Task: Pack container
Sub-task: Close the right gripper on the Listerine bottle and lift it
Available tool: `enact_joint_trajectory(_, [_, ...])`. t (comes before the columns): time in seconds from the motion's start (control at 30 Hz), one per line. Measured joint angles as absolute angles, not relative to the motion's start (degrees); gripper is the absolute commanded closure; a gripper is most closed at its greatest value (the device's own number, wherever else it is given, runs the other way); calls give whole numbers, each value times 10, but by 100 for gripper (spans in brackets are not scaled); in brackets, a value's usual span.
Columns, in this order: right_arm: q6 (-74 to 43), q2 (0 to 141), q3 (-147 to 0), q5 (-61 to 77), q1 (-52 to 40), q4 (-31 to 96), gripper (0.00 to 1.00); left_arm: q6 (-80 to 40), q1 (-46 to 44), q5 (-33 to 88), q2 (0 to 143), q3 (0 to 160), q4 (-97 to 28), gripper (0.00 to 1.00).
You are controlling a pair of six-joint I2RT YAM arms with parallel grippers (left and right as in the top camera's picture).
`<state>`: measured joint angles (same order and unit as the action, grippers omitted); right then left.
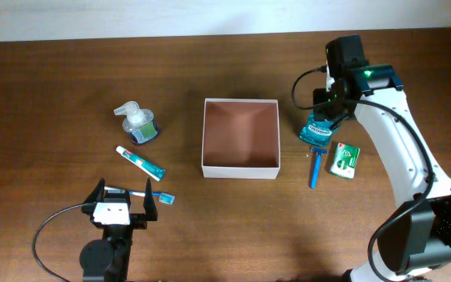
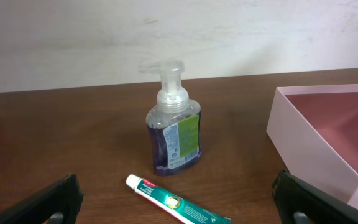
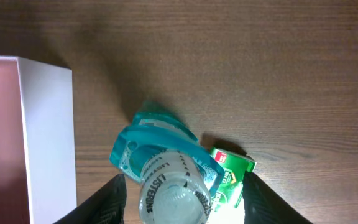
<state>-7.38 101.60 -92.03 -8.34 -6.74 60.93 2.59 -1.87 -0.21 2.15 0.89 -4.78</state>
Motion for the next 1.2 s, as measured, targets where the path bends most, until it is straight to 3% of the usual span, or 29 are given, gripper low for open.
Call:
enact_joint_trajectory(0.13, [-94,1016,-920,-82,-67,597,1,26,-19,-2,22,9,-48,1])
enact_joint_trajectory(0.57, [-133,1023,-920,-81,-67,578,1,26,-19,-2,22,9,-48,1])
enact_joint_trajectory(0.7, [-137,1023,-920,-81,-67,578,12,26,-19,-2,22,9,-48,1])
enact_joint_trajectory(0.73, [-136,1023,-920,-81,-67,578,24,26,-19,-2,22,9,-48,1])
enact_joint_trajectory(0.83, [-140,1023,-920,-81,-67,578,38,26,-19,-2,22,9,-48,1])
enact_joint_trajectory(1.07, [-142,1028,-920,-81,-67,581,42,26,-19,-2,22,9,-48,0])
enact_joint_trajectory(1.2, [-143,1045,-920,-81,-67,590,50,26,-19,-2,22,9,-48,1])
